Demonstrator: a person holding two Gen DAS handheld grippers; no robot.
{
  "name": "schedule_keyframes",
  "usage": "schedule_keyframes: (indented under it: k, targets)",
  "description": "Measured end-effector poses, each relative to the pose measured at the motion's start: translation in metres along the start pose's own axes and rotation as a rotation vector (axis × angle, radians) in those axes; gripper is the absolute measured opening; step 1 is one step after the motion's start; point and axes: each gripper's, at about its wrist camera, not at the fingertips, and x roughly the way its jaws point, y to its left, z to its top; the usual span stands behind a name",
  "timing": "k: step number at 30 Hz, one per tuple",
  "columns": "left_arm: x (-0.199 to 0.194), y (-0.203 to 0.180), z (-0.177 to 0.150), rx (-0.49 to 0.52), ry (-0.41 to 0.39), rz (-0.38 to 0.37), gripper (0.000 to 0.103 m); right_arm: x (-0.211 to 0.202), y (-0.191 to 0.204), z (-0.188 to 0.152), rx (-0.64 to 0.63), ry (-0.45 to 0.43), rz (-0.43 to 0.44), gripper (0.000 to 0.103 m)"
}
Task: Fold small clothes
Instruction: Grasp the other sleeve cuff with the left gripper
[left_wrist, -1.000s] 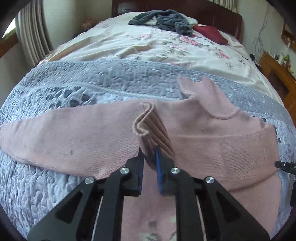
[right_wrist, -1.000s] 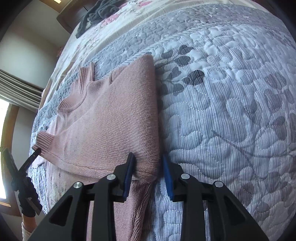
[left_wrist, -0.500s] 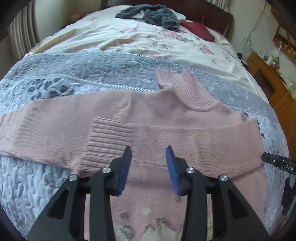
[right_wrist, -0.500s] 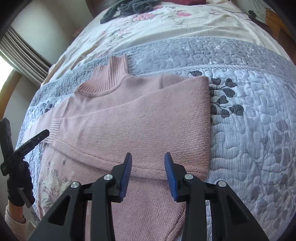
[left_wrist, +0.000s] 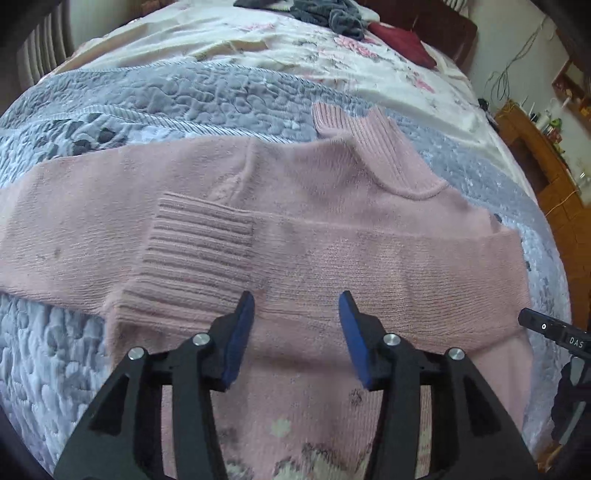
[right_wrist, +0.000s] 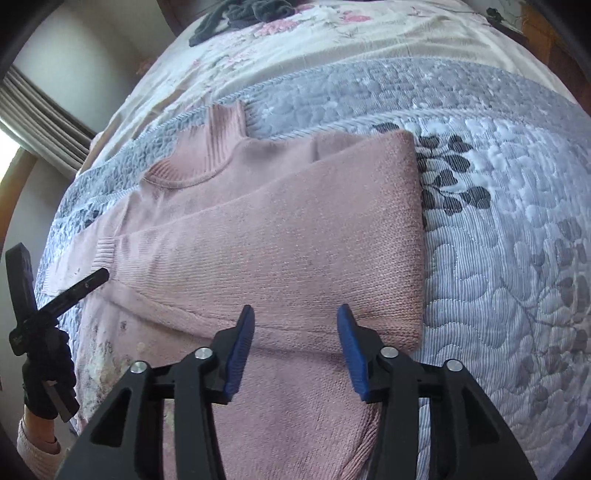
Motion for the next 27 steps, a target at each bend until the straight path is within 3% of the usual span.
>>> schedule_keyframes:
  k: [4,7,12,22,27]
  targets:
    - [-0.044,0.053,-0.009,-0.067,-0.075,0.058,0.058,-0.003,0.023,-0.009,-0.047,0.015,0.037,0.056]
    - [-0.068,0.108,-0.021,-0.158,-0.088,0.116,0.058,0.005,0.039,-0.015,-0.062,0.048,0.093,0.056]
    - [-0.095,0.198,-0.037,-0.311,-0.106,0.22,0.058,0.025,0.065,-0.013,-0.077,0.065,0.109,0.056]
    - [-0.104,0.286,-0.027,-0.488,-0.168,0.2,0.058,0.047,0.105,-0.008,-0.107,0.085,0.117,0.056]
    - [-0.094,0.32,-0.015,-0.585,-0.205,0.13,0.058,0.053,0.13,-0.016,-0.17,0.088,0.114,0.056]
